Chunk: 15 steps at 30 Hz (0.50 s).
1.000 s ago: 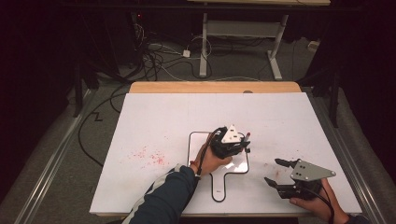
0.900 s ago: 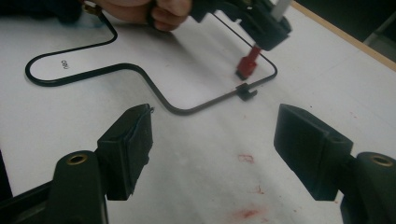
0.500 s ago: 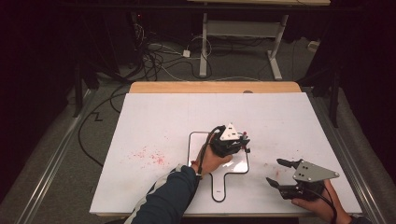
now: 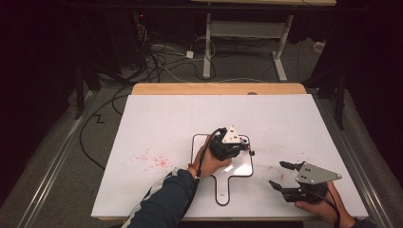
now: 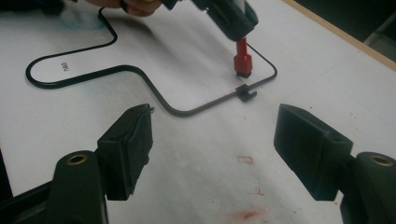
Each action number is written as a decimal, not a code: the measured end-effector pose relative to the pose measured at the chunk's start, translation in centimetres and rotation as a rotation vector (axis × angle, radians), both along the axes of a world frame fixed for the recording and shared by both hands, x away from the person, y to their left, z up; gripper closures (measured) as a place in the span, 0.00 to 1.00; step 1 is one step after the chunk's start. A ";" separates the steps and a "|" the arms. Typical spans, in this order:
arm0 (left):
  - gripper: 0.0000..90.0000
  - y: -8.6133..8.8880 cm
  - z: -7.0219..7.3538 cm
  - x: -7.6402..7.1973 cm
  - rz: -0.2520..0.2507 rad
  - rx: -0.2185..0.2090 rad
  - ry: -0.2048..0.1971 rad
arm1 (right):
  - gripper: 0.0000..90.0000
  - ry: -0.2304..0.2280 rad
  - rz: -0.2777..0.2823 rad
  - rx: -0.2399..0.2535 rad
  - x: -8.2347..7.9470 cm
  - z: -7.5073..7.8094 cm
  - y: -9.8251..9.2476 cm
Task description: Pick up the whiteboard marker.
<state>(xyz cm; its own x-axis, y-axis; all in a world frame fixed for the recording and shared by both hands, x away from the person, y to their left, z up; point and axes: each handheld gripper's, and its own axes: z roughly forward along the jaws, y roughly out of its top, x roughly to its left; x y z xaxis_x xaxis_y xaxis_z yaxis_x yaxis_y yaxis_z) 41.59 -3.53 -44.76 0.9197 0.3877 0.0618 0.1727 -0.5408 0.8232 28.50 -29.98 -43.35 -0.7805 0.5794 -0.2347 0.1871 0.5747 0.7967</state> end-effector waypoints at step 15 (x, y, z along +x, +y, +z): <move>0.87 -2.0 2.0 -0.2 -0.119 0.188 0.070 | 0.32 -0.001 -0.011 -0.002 -0.1 0.1 -0.2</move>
<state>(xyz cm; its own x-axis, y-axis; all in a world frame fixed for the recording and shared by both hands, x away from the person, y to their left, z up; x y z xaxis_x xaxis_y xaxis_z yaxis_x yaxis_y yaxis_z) 41.37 -5.50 -42.74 0.9629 0.2635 0.0574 0.1511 -0.7035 0.6945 28.36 -30.15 -43.28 -0.7737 0.5878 -0.2364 0.1930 0.5741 0.7958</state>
